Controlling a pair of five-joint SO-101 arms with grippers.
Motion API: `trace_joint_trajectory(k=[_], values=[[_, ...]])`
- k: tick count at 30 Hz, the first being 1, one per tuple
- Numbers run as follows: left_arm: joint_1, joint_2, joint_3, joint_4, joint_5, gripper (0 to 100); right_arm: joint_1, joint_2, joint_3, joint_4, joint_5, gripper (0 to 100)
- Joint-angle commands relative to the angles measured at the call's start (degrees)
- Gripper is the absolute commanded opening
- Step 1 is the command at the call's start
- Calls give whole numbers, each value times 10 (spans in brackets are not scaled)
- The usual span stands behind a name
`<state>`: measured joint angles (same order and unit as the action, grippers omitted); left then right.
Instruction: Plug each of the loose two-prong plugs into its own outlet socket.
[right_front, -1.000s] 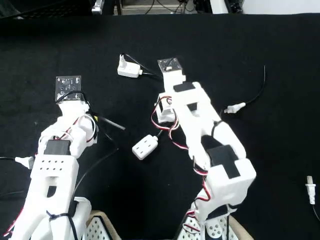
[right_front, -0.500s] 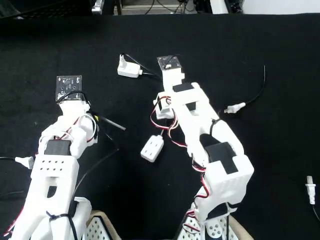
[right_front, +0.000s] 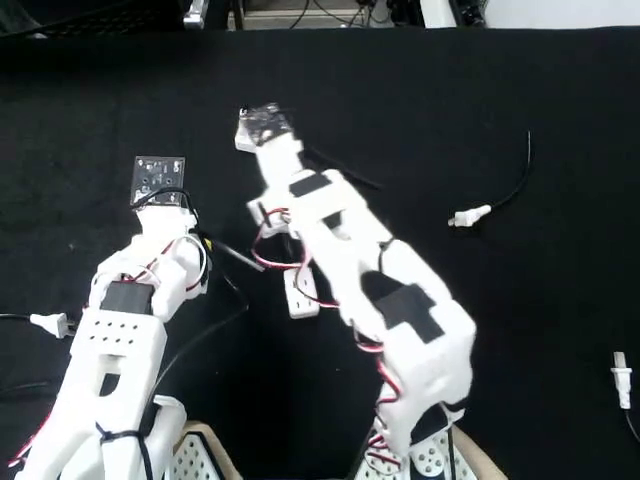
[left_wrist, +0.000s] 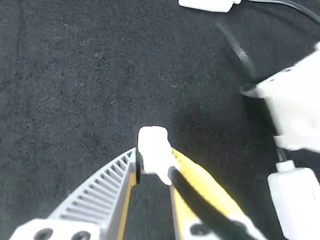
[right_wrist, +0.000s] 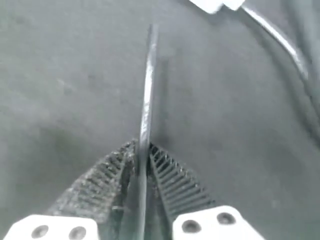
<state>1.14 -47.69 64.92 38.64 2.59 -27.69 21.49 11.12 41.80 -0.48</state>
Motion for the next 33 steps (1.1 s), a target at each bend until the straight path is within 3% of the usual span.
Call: trace_joint_trajectory(k=[1, 8, 16, 20, 23, 29, 33], values=[[4, -3, 9, -40, -6, 30, -22, 59, -116, -3, 3, 12], [6, -3, 15, -50, -6, 30, -23, 174, -304, 111, 3, 13], [6, -3, 15, -50, -7, 32, -12, 190, -439, 285, 3, 25], [15, -3, 15, -51, -41, 32, 9, 189, -498, 367, -34, 207], [27, -3, 15, -50, -43, 31, 30, 189, -560, 448, -20, 313], [29, -3, 15, -50, -43, 30, 76, 190, -673, 588, 12, 331], [29, -3, 15, -50, -43, 30, 138, 192, -682, 593, 11, 331]])
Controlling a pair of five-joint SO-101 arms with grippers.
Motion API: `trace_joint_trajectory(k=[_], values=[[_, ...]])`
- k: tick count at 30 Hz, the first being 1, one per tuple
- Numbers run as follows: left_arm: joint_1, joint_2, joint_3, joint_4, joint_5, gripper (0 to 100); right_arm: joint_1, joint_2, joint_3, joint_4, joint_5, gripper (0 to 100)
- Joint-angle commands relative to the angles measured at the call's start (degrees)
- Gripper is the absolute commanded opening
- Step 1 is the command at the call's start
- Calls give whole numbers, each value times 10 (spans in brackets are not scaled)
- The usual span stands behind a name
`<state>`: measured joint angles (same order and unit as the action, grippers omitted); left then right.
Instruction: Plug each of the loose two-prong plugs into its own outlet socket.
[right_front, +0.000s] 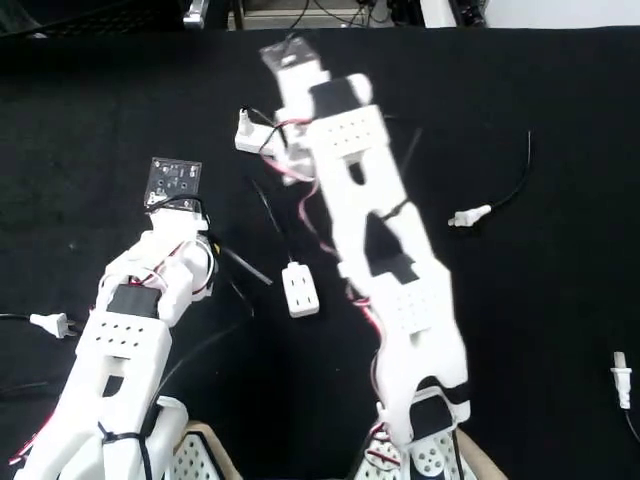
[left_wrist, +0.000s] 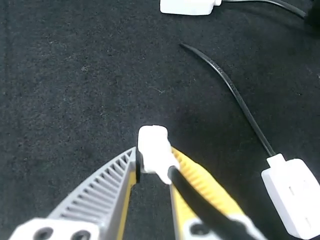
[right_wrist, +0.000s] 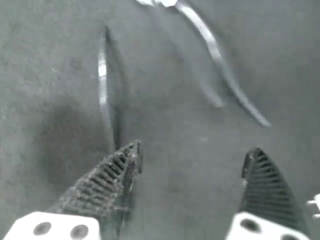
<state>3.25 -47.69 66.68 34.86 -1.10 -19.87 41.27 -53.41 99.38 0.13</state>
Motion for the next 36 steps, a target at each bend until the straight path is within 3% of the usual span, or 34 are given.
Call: trace_joint_trajectory(k=[1, 5, 11, 18, 26, 29, 32, 36], values=[[8, -3, -4, -12, -6, 30, 77, -5, -36, 18, 6, 331], [16, -4, -8, -11, -6, 30, 146, -7, -1, 18, 6, 331], [134, -9, -5, -9, -11, 30, 208, -7, 119, 15, 8, 331], [191, -8, -3, -11, -69, 30, 268, -7, 222, -40, 40, 332], [187, -3, -5, -6, -29, 30, 291, -7, 356, -135, 37, 330], [145, -3, -21, 15, 50, 30, 291, -7, 385, -166, 37, 329], [57, -3, -22, -11, 114, 30, 291, -7, 390, -182, 10, 329], [24, -9, -1, -33, 143, 30, 291, -7, 391, -191, -2, 329]])
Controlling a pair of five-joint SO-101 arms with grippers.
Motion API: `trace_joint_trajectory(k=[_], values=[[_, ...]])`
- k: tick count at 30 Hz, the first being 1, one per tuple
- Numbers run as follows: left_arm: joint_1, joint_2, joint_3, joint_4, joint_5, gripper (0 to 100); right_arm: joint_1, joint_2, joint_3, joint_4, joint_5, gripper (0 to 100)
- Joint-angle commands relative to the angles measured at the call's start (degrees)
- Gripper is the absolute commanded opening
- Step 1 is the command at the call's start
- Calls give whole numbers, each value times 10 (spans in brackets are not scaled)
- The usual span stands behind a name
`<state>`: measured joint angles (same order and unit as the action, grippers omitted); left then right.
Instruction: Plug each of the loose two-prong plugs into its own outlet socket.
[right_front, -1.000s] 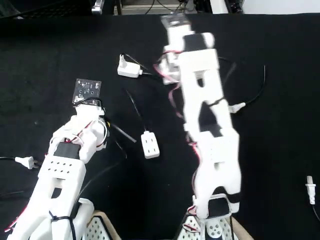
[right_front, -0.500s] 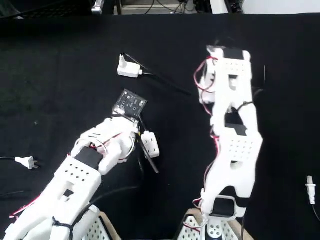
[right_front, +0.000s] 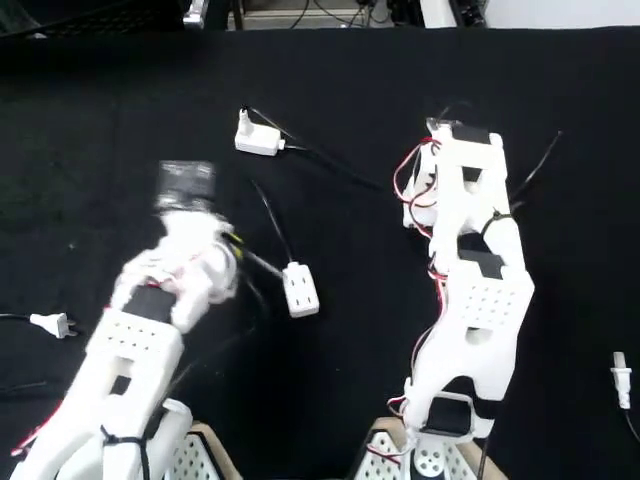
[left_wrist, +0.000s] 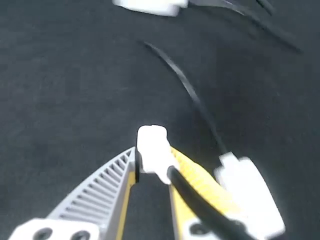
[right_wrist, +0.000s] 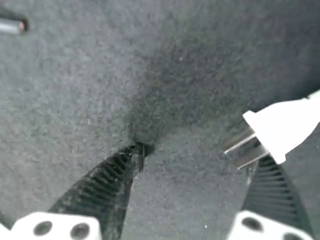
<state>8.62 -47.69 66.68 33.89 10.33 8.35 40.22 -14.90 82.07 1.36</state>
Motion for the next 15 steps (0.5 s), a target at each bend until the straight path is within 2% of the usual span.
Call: trace_joint_trajectory(k=[1, 5, 12, 15], values=[[-29, -9, 3, -23, 31, 30, 9, 3, 6, -20, -14, 329], [3, -9, 22, -46, 11, 30, 5, 4, 6, -23, -15, 329], [88, -6, 10, -60, -236, 30, 5, 6, 7, -23, -15, 329], [111, -9, 9, -55, -377, 30, 4, 6, 7, -23, -13, 329]])
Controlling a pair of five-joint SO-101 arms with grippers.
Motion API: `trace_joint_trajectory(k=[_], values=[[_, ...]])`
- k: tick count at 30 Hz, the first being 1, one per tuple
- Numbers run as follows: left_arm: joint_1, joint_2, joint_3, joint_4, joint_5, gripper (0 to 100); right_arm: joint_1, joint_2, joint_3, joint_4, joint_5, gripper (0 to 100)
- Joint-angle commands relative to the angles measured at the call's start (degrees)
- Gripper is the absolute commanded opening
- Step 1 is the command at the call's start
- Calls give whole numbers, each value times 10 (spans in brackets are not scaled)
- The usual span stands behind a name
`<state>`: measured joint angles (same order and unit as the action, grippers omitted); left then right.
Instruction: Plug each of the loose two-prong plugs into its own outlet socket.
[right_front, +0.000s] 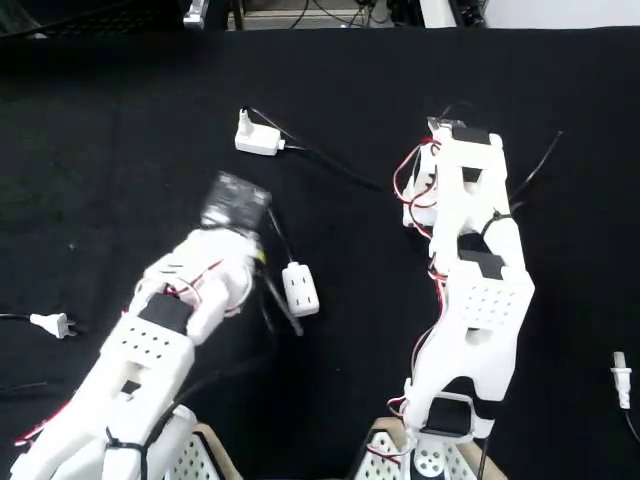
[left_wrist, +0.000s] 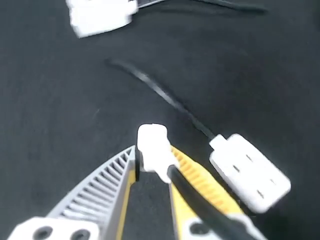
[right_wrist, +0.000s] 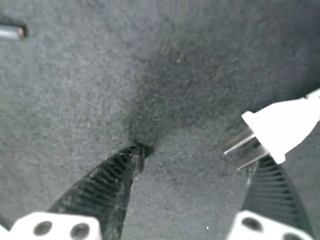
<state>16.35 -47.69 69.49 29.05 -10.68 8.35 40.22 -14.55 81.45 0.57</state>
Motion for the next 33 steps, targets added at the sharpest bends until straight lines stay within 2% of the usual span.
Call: trace_joint_trajectory(k=[1, 3, 5, 11, 18, 23, 28, 33], values=[[41, -9, -19, -6, -203, 30, 4, 6, 3, -17, -4, 329], [56, -4, -22, 11, -260, 30, 4, 6, 2, -17, -4, 329], [76, -3, -45, 56, -286, 30, 5, 6, 2, -17, -3, 329], [122, 37, -201, 241, -254, 30, 5, 6, 1, -18, -3, 329], [116, 222, -364, 355, -246, 30, 5, 6, 1, -18, -3, 329], [112, 314, -428, 389, -229, 30, 6, 6, 1, -18, -3, 329], [163, 349, -435, 411, -233, 30, 7, 6, 1, -18, -3, 329], [196, 348, -430, 407, -269, 30, 6, 6, 1, -18, -4, 329]])
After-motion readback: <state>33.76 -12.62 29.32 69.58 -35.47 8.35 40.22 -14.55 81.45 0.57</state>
